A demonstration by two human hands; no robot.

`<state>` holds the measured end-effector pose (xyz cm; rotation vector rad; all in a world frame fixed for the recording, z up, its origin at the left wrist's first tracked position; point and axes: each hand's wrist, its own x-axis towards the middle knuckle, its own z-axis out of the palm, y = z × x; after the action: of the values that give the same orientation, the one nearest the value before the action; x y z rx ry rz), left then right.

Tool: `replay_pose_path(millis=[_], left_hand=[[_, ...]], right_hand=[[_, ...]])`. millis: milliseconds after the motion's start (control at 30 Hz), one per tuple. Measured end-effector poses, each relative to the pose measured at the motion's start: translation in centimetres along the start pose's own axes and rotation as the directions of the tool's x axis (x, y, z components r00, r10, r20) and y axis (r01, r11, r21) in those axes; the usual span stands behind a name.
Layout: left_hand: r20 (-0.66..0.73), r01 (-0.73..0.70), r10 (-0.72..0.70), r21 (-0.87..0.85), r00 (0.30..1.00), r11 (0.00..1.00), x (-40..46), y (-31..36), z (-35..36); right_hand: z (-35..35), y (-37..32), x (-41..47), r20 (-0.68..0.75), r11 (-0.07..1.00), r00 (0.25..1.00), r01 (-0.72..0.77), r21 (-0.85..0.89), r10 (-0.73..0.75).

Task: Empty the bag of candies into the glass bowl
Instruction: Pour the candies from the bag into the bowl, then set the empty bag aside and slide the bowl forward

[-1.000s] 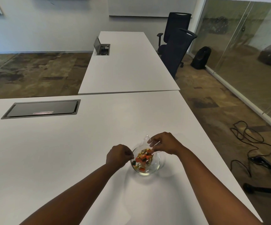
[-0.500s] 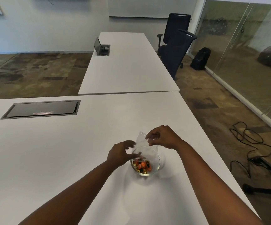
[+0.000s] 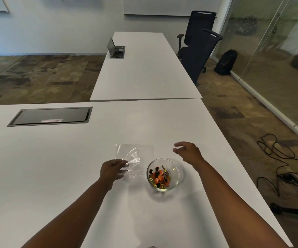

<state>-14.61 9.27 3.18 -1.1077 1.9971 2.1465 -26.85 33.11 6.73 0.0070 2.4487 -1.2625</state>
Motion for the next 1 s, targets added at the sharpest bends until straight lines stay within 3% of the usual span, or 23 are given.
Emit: replay_pose_path(millis=[133, 333, 467, 633, 800, 1000], left_hand=[[0.028, 0.153, -0.152, -0.016, 0.988, 0.988, -0.5, -2.7, -1.3], [0.099, 0.313, -0.320, 0.075, 0.942, 0.947, -1.3, -4.5, -1.4], [0.111, 0.337, -0.354, 0.146, 0.929, 0.930, -1.9, -5.2, -1.0], [0.013, 0.348, -0.363, 0.252, 0.932, 0.903, -1.9, -5.4, -0.7], [-0.053, 0.398, -0.413, 0.408, 0.909, 0.822, -2.4, -5.6, -0.3], [-0.115, 0.357, -0.363, 0.592, 0.925, 0.722, -2.4, -5.5, -0.6]], right_hand=[[0.4, 1.8, -0.6, 0.060, 0.979, 0.978, -0.203, 0.037, 0.200], [1.3, 2.3, -1.4, 0.175, 0.938, 0.922, -0.344, -0.033, 0.344], [2.0, 2.6, -1.6, 0.205, 0.924, 0.902, -0.373, -0.080, 0.381], [2.8, 2.8, -2.0, 0.196, 0.922, 0.901, -0.374, -0.102, 0.387], [3.7, 3.0, -2.1, 0.155, 0.927, 0.915, -0.363, -0.091, 0.373], [4.3, 2.9, -2.7, 0.134, 0.930, 0.920, -0.359, -0.080, 0.367]])
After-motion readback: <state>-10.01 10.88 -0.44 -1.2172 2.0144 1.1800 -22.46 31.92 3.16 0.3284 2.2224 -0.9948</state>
